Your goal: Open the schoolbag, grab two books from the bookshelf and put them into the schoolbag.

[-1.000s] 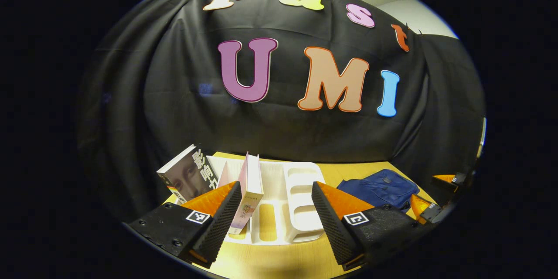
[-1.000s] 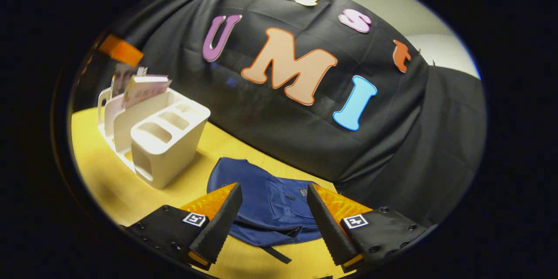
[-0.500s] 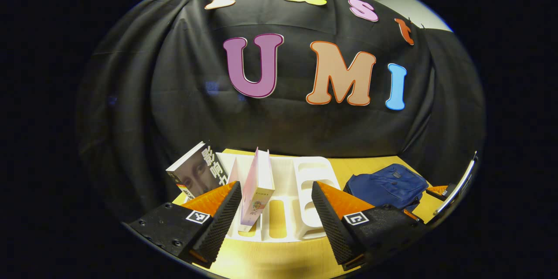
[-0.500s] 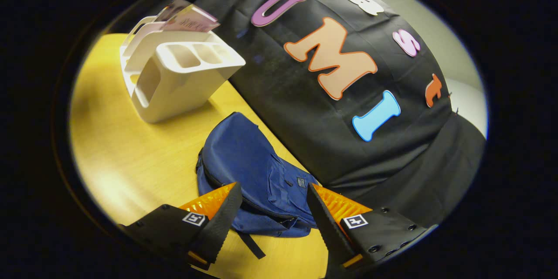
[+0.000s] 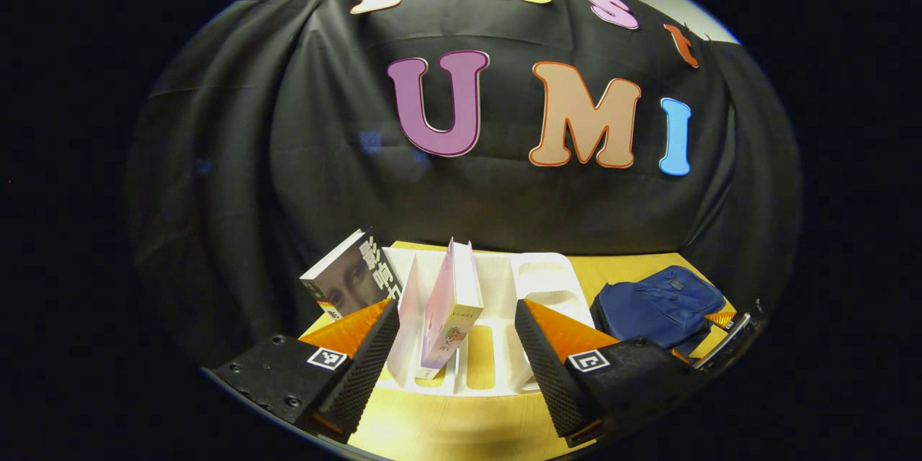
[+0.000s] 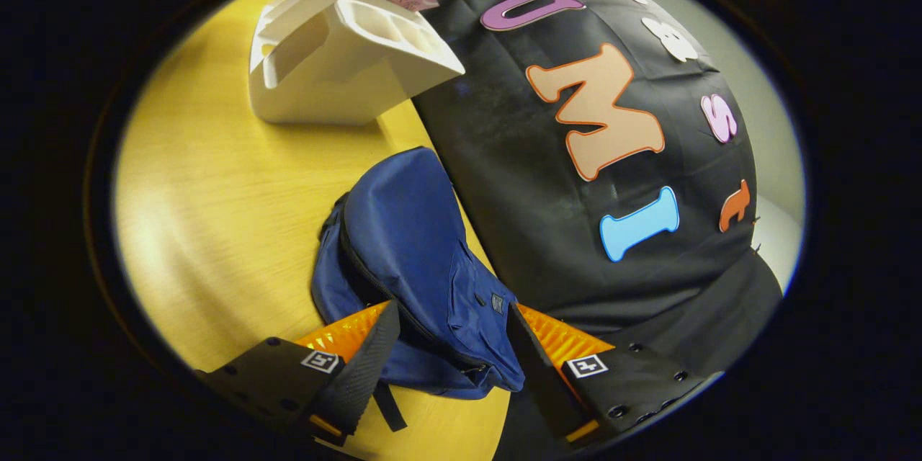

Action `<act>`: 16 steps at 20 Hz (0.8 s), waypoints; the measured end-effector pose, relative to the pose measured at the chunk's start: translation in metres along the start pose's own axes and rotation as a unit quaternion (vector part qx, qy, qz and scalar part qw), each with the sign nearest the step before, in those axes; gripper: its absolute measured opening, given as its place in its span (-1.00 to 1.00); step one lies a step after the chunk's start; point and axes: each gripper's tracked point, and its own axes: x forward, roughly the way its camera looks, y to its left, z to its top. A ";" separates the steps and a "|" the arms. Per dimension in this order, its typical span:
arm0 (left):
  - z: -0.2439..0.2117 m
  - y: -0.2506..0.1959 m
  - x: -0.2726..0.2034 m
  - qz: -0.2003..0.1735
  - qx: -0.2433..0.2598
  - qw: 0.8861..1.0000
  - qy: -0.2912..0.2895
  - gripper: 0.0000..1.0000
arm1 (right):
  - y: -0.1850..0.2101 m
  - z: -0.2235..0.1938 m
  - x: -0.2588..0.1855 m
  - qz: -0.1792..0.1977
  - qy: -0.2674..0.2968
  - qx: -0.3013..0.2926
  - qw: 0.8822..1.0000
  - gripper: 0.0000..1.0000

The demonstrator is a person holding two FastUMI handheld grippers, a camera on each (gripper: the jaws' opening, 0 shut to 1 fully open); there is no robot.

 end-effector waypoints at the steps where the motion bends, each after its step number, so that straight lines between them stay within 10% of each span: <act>1: -0.001 0.002 0.000 0.003 0.000 1.000 0.001 0.90 | 0.004 -0.003 0.004 0.006 0.005 -0.010 1.000 0.82; 16: -0.010 0.019 -0.002 0.037 0.006 0.999 0.013 0.90 | 0.011 -0.008 0.058 0.013 0.019 -0.058 0.998 0.89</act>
